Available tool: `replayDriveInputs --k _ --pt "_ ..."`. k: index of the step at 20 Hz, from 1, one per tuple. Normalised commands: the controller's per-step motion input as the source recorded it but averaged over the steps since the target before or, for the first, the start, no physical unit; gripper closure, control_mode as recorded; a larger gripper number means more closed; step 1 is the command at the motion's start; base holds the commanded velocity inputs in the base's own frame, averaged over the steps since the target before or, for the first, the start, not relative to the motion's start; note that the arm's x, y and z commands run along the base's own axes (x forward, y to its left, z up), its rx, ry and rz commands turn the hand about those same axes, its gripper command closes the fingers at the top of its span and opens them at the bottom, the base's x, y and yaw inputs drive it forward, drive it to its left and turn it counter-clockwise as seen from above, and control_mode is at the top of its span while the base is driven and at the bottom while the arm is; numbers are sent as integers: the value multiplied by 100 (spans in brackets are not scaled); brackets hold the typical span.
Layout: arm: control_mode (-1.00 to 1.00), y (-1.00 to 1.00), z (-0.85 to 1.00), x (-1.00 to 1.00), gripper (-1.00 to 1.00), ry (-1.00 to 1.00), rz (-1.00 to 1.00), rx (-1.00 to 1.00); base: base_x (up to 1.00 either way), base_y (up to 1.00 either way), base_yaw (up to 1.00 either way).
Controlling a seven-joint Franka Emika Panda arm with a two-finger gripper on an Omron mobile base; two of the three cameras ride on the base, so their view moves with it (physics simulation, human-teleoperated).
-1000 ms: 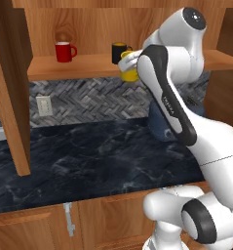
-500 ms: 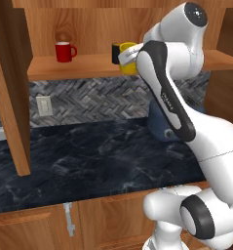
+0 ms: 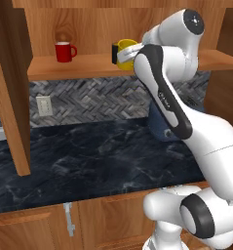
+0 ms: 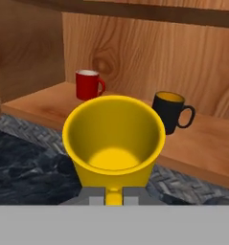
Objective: Pick the mug on the counter and place it in the cabinet with the handle facing the right, like the mugs already inside.
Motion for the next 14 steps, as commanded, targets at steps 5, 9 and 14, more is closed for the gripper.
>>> replayDriveInputs --k 5,9,14 --pt "-100 0 -6 1 100 0 0 13 0 0 0" --pt "-100 0 -29 6 100 0 0 10 0 0 0" --pt "-100 0 -16 15 100 0 0 1 0 0 0"
